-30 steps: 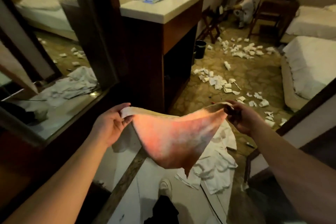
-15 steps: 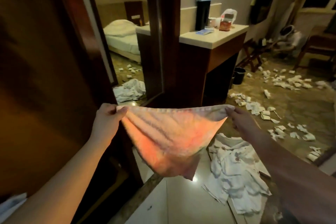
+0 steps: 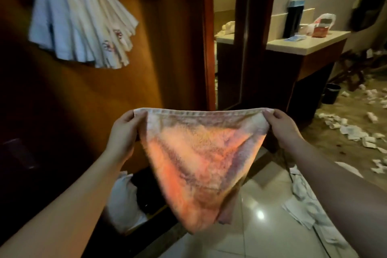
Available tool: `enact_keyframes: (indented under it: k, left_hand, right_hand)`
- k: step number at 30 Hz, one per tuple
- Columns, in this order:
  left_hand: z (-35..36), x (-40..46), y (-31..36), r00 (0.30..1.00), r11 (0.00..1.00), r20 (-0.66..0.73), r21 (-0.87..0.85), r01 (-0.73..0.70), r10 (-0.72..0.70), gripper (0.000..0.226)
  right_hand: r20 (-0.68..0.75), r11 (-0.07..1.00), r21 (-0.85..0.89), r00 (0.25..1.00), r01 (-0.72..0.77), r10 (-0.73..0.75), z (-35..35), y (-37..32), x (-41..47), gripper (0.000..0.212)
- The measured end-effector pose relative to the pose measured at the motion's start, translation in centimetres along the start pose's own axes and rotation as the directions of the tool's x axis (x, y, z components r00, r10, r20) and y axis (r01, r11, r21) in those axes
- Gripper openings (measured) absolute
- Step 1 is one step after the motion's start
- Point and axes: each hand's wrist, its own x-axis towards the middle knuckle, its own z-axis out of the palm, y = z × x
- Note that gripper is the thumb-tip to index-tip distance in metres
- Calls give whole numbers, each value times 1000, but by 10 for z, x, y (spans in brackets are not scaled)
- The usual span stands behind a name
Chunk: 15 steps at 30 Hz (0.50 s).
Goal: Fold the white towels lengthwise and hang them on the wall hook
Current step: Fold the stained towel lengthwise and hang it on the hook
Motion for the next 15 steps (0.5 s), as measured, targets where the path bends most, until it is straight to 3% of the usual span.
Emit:
enact_keyframes:
  k: [6, 9, 12, 15]
  left_hand:
    - [-94, -49, 18, 979, 1000, -204, -22, -10, 5, 13]
    - [-127, -71, 25, 964, 998, -266, -68, -3, -15, 12]
    - [-155, -92, 30, 933, 986, -352, -168, 13, -72, 13]
    - [-176, -104, 33, 903, 925, -368, -373, 73, -220, 14]
  right_hand:
    - [56, 975, -181, 991, 131, -123, 58, -70, -66, 30]
    - [112, 975, -164, 985, 149, -131, 84, -87, -76, 38]
    - [301, 999, 49, 954, 1, -16, 118, -101, -85, 38]
    - [478, 907, 277, 864, -317, 156, 144, -122, -111, 33]
